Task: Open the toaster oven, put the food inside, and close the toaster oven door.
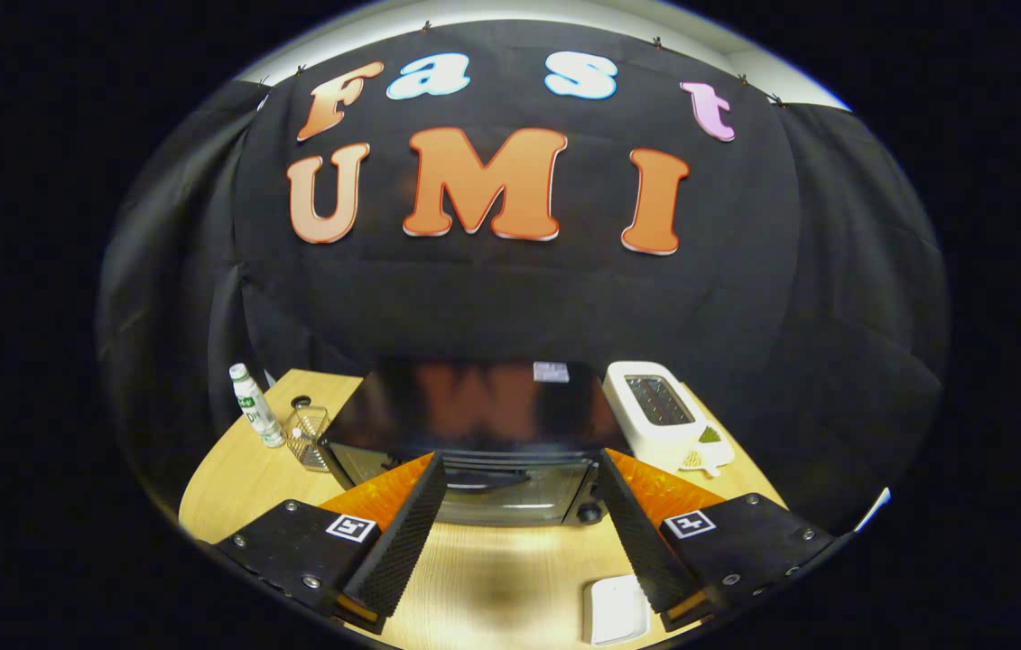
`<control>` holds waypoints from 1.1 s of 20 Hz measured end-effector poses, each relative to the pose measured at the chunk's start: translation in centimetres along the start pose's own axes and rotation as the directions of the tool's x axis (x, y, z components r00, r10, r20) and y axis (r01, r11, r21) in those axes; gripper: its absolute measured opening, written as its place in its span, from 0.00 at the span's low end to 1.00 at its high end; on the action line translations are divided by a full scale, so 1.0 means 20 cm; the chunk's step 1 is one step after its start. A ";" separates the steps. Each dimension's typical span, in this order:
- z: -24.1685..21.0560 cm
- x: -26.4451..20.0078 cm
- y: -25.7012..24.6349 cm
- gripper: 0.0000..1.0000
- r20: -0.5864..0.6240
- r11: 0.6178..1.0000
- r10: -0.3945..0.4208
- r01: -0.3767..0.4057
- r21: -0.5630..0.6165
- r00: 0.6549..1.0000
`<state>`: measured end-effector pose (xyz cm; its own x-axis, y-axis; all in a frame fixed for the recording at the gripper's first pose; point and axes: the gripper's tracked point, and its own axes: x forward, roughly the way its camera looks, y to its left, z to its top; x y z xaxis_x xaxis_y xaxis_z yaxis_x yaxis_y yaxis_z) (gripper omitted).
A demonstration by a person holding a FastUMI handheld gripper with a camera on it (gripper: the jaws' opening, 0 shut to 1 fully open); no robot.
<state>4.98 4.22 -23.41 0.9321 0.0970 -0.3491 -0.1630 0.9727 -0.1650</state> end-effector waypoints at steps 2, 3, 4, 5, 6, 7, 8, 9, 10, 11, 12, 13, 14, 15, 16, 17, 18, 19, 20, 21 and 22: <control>0.16 -0.07 -0.10 1.00 0.058 1.000 -0.024 0.024 -0.002 0.998; 0.23 -0.11 -0.14 1.00 0.080 1.000 -0.029 0.029 0.009 0.996; 0.29 -0.15 -0.18 1.00 0.100 0.999 -0.031 0.029 0.028 0.994; 0.37 -0.19 -0.22 1.00 0.122 0.998 -0.036 0.031 0.047 0.992; 0.44 -0.24 -0.26 1.00 0.146 0.998 -0.047 0.039 0.054 0.988; 0.51 -0.28 -0.30 1.00 0.168 0.997 -0.059 0.050 0.053 0.984; 0.56 -0.34 -0.35 1.00 0.192 0.997 -0.069 0.061 0.047 0.979; 0.62 -0.39 -0.38 1.00 0.214 0.996 -0.079 0.071 0.046 0.974; 0.70 -0.44 -0.40 1.00 0.237 0.996 -0.084 0.074 0.050 0.968; 0.76 -0.49 -0.41 1.00 0.263 0.996 -0.083 0.069 0.062 0.961; 0.82 -0.54 -0.43 1.00 0.291 0.995 -0.080 0.061 0.075 0.953; 0.87 -0.58 -0.44 1.00 0.319 0.995 -0.081 0.058 0.083 0.944; 0.89 -0.61 -0.48 1.00 0.337 0.994 -0.096 0.070 0.088 0.937; 0.90 -0.63 -0.52 1.00 0.344 0.992 -0.113 0.085 0.094 0.932; 0.88 -0.64 -0.54 1.00 0.344 0.990 -0.126 0.097 0.099 0.930; 0.87 -0.65 -0.56 1.00 0.340 0.989 -0.135 0.104 0.106 0.931; 0.86 -0.65 -0.57 1.00 0.335 0.988 -0.139 0.107 0.113 0.932; 0.84 -0.66 -0.57 1.00 0.330 0.988 -0.138 0.104 0.118 0.934; 0.83 -0.66 -0.57 1.00 0.322 0.988 -0.134 0.099 0.122 0.937; 0.81 -0.65 -0.57 1.00 0.316 0.988 -0.130 0.096 0.124 0.940; 0.81 -0.64 -0.56 1.00 0.313 0.988 -0.130 0.094 0.125 0.941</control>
<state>0.05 -4.58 -2.18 0.9993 0.0311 -0.0183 -0.0325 0.9962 -0.0807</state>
